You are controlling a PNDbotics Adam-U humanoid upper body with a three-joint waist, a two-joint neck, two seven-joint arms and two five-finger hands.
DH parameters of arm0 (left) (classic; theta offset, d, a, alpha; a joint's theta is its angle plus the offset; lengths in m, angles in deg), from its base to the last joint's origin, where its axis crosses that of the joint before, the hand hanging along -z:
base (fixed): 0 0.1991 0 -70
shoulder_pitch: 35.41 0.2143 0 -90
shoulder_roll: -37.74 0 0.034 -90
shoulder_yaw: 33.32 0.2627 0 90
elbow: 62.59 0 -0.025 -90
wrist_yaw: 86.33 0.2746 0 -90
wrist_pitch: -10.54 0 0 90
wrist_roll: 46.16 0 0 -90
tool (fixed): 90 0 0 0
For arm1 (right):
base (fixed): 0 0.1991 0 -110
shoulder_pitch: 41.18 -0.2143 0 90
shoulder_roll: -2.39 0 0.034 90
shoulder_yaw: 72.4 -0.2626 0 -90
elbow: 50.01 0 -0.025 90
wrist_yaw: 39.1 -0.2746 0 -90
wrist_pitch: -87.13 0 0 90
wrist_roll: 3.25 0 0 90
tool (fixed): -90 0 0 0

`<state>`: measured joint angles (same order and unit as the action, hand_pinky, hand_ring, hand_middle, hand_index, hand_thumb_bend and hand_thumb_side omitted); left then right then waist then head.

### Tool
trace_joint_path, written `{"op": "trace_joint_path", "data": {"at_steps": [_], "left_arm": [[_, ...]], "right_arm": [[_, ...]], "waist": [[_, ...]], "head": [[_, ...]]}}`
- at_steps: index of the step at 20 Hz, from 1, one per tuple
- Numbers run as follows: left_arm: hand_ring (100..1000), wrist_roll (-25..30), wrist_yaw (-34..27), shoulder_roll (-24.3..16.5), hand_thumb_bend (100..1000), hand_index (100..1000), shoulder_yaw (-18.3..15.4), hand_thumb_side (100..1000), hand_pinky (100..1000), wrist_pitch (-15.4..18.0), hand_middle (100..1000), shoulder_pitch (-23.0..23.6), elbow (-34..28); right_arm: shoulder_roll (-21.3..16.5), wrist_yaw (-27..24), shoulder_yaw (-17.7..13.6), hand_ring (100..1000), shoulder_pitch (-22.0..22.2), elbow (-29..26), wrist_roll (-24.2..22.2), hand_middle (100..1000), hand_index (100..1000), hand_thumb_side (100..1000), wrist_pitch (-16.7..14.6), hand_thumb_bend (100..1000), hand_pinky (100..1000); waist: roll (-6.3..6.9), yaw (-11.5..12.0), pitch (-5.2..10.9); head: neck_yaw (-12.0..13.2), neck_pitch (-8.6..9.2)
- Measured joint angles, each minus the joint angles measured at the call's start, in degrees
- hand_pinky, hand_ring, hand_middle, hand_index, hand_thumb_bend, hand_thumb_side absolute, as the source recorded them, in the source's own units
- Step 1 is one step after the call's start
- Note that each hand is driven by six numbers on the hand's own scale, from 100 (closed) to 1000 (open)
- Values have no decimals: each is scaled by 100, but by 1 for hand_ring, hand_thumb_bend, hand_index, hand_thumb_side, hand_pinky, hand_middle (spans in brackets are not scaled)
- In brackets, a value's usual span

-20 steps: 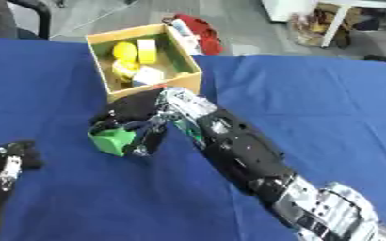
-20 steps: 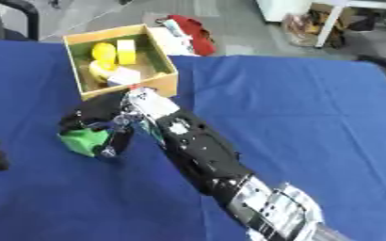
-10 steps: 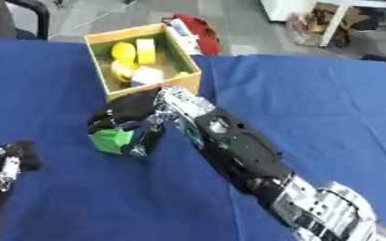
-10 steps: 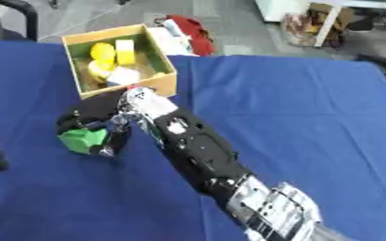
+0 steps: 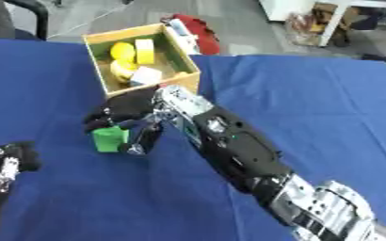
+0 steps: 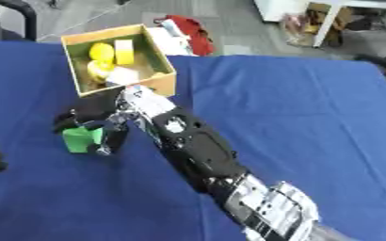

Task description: Pick up objects on the table and place them in the box.

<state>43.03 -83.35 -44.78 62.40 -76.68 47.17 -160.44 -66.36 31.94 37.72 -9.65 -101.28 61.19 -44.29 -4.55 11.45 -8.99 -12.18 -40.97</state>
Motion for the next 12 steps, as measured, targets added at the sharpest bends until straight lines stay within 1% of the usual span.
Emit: {"op": "trace_joint_path", "data": {"at_steps": [1, 2, 6, 8, 11, 12], "left_arm": [[561, 0, 0, 0, 100, 725, 0, 749, 642, 0, 548, -4, 0], [561, 1, 0, 0, 100, 725, 0, 745, 642, 0, 547, -8, 0], [561, 1, 0, 0, 100, 725, 0, 745, 642, 0, 547, -13, 0], [561, 1, 0, 0, 100, 725, 0, 745, 642, 1, 547, -17, 0], [561, 2, 0, 0, 100, 726, 0, 745, 642, 1, 547, -20, 0], [561, 2, 0, 0, 100, 726, 0, 745, 642, 1, 547, -23, 0]], "right_arm": [[0, 8, 0, 1000, 0, 5, -6, 1000, 1000, 265, 6, 100, 960], [0, 33, -3, 1000, 0, 25, -13, 1000, 1000, 286, 13, 100, 959], [8, 160, -59, 999, 3, 123, -27, 1000, 1000, 285, 27, 100, 951], [31, 227, -100, 985, 2, 161, -30, 996, 1000, 283, 30, 100, 936], [72, 301, -169, 928, -3, 206, -8, 933, 1000, 277, 8, 100, 879], [86, 311, -189, 893, -6, 213, 18, 896, 1000, 275, -18, 100, 846]], "waist": [[0, 1, 0], [0, 5, 0], [0, 18, 0], [0, 20, 0], [0, 26, 0], [0, 28, 0]], "head": [[0, 0], [0, 0], [0, 1], [0, 6], [-2, 21], [-3, 23]]}}
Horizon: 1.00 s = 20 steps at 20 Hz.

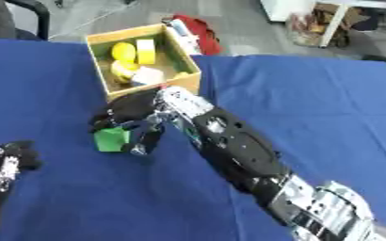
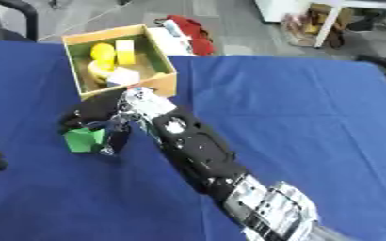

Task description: Pick up objects on the table and place them in the box.

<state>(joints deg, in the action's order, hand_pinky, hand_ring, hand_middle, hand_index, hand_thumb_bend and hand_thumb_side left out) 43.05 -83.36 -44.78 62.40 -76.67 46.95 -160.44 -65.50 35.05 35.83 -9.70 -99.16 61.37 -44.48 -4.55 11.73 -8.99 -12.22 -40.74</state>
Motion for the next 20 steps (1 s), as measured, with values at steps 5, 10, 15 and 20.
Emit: {"op": "trace_joint_path", "data": {"at_steps": [5, 10, 15, 20], "left_arm": [[561, 0, 0, 0, 100, 726, 0, 747, 642, 0, 547, -4, 0], [560, 1, 0, 0, 100, 726, 0, 748, 642, 1, 547, -9, 0], [560, 2, 0, 0, 100, 726, 0, 747, 642, 1, 547, -9, 0], [560, 2, 0, 0, 100, 726, -1, 748, 642, 1, 547, -9, 0]], "right_arm": [[17, 108, -72, 748, -4, 1, 307, 720, 936, 281, -307, 100, 744], [15, 406, -88, 634, -4, -4, 867, 561, 845, 269, -636, 100, 676], [16, 719, -89, 542, 6, 44, 1339, 471, 791, 249, -765, 100, 583], [16, 834, -99, 595, 6, 69, 1660, 543, 836, 241, -813, 100, 625]], "waist": [[0, 11, -2], [0, 27, -4], [0, 26, -6], [0, 3, -6]], "head": [[-1, 4], [-4, 4], [-4, 4], [-2, 5]]}}
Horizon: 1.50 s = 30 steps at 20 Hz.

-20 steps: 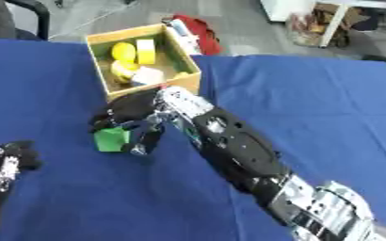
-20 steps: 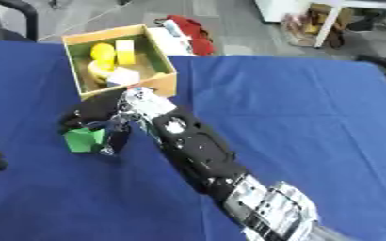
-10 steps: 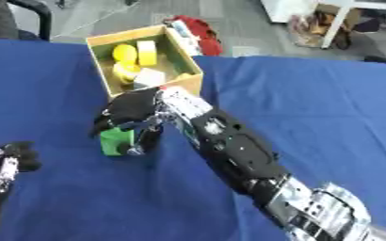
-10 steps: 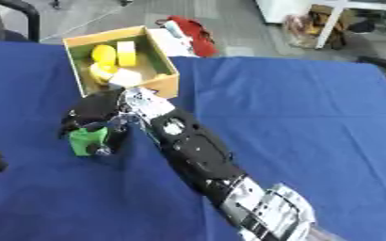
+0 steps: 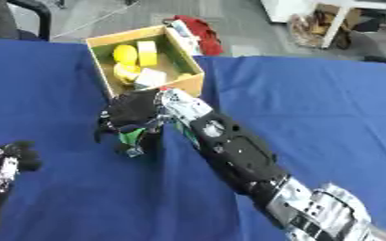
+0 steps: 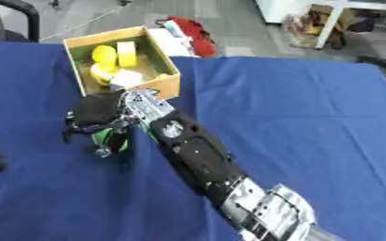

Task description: Pick up objects on the table and place them in the box.

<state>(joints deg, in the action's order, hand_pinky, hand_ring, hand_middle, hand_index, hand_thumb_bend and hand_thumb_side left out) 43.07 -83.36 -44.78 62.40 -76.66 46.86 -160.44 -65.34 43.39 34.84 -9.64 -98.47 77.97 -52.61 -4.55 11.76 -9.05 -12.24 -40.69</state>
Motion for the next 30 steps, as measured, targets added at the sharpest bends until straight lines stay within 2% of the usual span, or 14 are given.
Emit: {"op": "trace_joint_path", "data": {"at_steps": [2, 3, 5, 9, 10, 12, 15, 17, 18, 23, 26, 27, 28, 30], "left_arm": [[560, 0, 0, 0, 100, 726, 0, 748, 642, 0, 547, 0, 0], [560, 0, 0, 0, 100, 726, 0, 748, 642, 0, 547, 0, 0], [560, 0, 0, 0, 100, 726, -1, 748, 642, 0, 547, 0, 0], [559, -1, 0, 1, 100, 726, -17, 750, 642, -1, 547, 10, 0], [559, -1, 0, 1, 100, 726, -27, 751, 642, -1, 547, 15, 0], [559, -1, 0, 1, 100, 726, -30, 750, 642, -1, 547, 18, 0], [559, -1, 0, 1, 100, 726, -31, 750, 641, -1, 547, 22, 0], [559, -1, 0, 1, 100, 726, -31, 750, 641, 0, 547, 23, 0], [559, -2, 0, 1, 100, 726, -31, 751, 642, 0, 547, 23, 0], [560, -3, 0, 1, 100, 727, -32, 752, 642, 0, 548, 25, 0], [560, -3, 0, 1, 100, 727, -32, 752, 643, 0, 549, 27, 0], [560, -2, 0, 1, 100, 727, -32, 753, 643, 0, 549, 29, 0], [561, -2, 0, 1, 100, 727, -32, 754, 643, 0, 549, 30, 0], [561, -1, 0, 1, 100, 728, -32, 755, 644, 1, 549, 30, 0]], "right_arm": [[-2, 4, -14, 659, 0, 4, 30, 631, 889, 234, -6, 100, 666], [-3, -2, -26, 735, 1, 8, 19, 729, 937, 234, -5, 100, 710], [-6, -91, -34, 822, 4, 34, -99, 849, 1000, 222, 7, 100, 777], [-87, -725, -64, 909, -1, 74, -771, 956, 1000, 215, 39, 100, 859], [-121, -976, -64, 922, -7, 67, -960, 968, 1000, 249, 113, 100, 869], [-199, -1519, -62, 940, -23, 29, -1251, 988, 1000, 414, 404, 100, 885], [-292, -2367, -66, 946, -55, 3, -1770, 999, 1000, 589, 923, 100, 890], [-326, -2855, -100, 949, -55, 7, -2123, 1000, 1000, 658, 1275, 100, 891], [-345, -3058, -115, 952, -55, 21, -2284, 1000, 1000, 661, 1437, 100, 893], [-416, -3607, -130, 963, -55, 54, -2872, 1000, 1000, 579, 2024, 100, 905], [-457, -3665, -70, 977, -55, 36, -2988, 1000, 1000, 380, 2140, 100, 918], [-471, -3664, -38, 978, -55, 34, -2992, 1000, 1000, 364, 2144, 100, 918], [-480, -3659, -7, 983, -56, 31, -2989, 1000, 1000, 275, 2141, 100, 923], [-496, -3601, 45, 986, -79, 16, -2969, 1000, 1000, 219, 2121, 100, 926]], "waist": [[0, -6, 0], [0, -9, 0], [0, -16, 0], [0, -44, 5], [0, -53, 6], [0, -84, 6], [0, -90, 6], [0, -106, 6], [0, -108, 6], [0, -115, 6], [0, -115, 6], [0, -115, 6], [0, -115, 6], [0, -115, 6]], "head": [[0, 0], [0, 1], [1, 1], [8, 1], [11, 0], [21, -1], [37, -2], [47, -2], [49, -2], [54, -2], [55, -2], [55, -2], [55, -2], [55, -2]]}}
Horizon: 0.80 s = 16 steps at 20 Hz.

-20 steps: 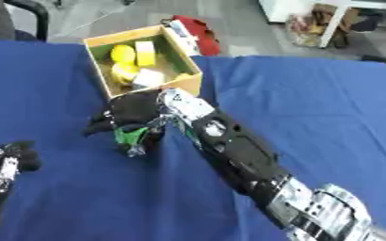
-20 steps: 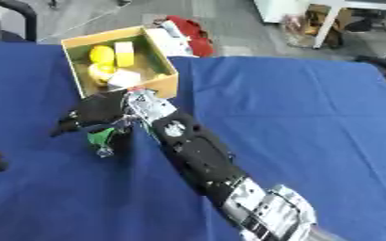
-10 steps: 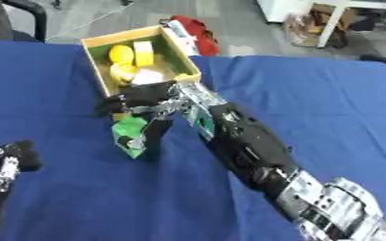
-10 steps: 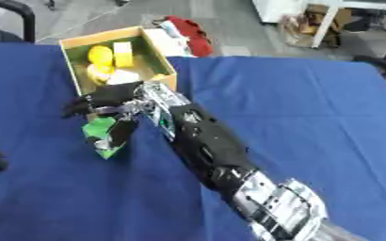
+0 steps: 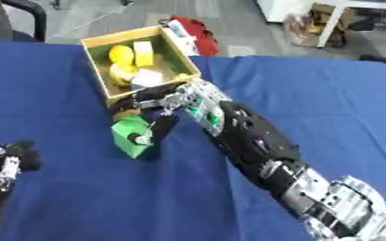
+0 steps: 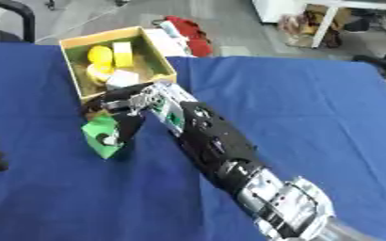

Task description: Pick up objects on the table and place them in the box.

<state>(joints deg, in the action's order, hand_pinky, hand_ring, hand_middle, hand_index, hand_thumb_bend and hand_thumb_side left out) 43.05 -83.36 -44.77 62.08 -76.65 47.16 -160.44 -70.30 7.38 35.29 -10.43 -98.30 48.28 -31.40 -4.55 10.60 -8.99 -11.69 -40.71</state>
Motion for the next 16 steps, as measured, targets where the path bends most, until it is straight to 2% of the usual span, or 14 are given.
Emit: {"op": "trace_joint_path", "data": {"at_steps": [4, 10, 12, 13, 14, 15, 16], "left_arm": [[561, 8, -2, 0, 100, 728, 0, 755, 644, 8, 550, 0, 0], [561, 11, -14, 0, 100, 728, -1, 756, 644, 11, 550, 2, 0], [561, 12, -14, 0, 100, 728, -1, 757, 644, 12, 550, 4, 0], [561, 13, -14, 0, 100, 728, -1, 757, 644, 13, 550, 7, 0], [562, 13, -14, 0, 100, 728, -1, 757, 644, 13, 550, 12, 0], [562, 13, -14, 0, 100, 728, -1, 757, 644, 13, 550, 15, 0], [562, 14, -14, 0, 100, 728, -1, 758, 645, 14, 551, 18, 0]], "right_arm": [[-17, 232, 38, 986, -4, 1, 53, 1000, 1000, 215, -53, 100, 926], [-114, 232, -11, 972, 9, 12, 66, 1000, 1000, 664, -66, 100, 915], [-156, 63, -12, 972, 1, -4, 59, 1000, 1000, 743, -59, 100, 915], [-182, -21, 4, 973, -8, -15, 56, 1000, 1000, 742, -56, 100, 916], [-209, -100, 30, 975, -16, -18, 55, 1000, 1000, 667, -55, 100, 916], [-236, -167, 65, 975, -21, -19, 56, 1000, 1000, 644, -56, 100, 917], [-258, -211, 105, 977, -21, -19, 60, 1000, 1000, 538, -60, 100, 918]], "waist": [[0, 0, 0], [0, -9, 0], [0, -10, 0], [0, -10, 0], [0, -10, 0], [0, -10, 0], [0, -10, 0]], "head": [[2, 0], [14, 0], [16, -1], [16, -1], [16, -1], [15, -2], [15, -2]]}}
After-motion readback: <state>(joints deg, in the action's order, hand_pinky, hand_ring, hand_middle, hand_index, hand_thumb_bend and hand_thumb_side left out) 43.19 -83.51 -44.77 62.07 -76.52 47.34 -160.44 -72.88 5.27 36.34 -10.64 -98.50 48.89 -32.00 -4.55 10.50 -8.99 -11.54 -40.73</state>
